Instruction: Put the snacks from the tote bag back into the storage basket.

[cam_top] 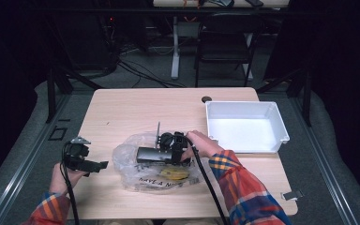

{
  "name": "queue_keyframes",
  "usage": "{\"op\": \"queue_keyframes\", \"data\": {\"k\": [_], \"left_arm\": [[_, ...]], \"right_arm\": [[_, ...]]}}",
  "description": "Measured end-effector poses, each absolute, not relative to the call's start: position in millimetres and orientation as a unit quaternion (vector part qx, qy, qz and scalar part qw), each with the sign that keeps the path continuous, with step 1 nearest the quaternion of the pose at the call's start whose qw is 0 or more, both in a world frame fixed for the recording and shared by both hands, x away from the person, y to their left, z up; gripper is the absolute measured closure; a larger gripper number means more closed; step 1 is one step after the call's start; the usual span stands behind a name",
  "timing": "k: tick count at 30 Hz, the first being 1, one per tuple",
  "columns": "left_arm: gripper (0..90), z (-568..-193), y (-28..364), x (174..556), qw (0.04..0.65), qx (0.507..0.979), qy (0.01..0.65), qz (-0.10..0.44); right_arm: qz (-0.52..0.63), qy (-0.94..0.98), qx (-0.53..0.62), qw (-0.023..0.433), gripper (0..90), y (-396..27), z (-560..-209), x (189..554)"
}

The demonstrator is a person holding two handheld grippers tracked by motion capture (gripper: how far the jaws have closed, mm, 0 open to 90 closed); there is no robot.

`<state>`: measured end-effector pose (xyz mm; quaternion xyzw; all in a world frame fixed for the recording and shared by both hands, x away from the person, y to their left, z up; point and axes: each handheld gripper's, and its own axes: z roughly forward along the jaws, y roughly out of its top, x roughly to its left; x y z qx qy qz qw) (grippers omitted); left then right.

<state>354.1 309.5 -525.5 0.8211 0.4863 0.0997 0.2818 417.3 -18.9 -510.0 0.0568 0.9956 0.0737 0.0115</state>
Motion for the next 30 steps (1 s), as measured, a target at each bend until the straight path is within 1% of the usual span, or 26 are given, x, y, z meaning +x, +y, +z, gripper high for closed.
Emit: {"op": "queue_keyframes", "data": {"k": [7,16,30], "left_arm": [[0.0,-525,309,354,0.281,0.822,0.485,0.098],[0.0,-526,310,354,0.282,0.822,0.486,0.098],[0.0,-526,309,354,0.285,0.82,0.486,0.096]], "right_arm": [[0.095,0.993,0.063,0.012,42.1,-18,-495,417],[0.104,0.993,0.054,0.017,42.1,-11,-484,414],[0.121,0.991,0.051,0.029,42.3,-23,-445,410]]}}
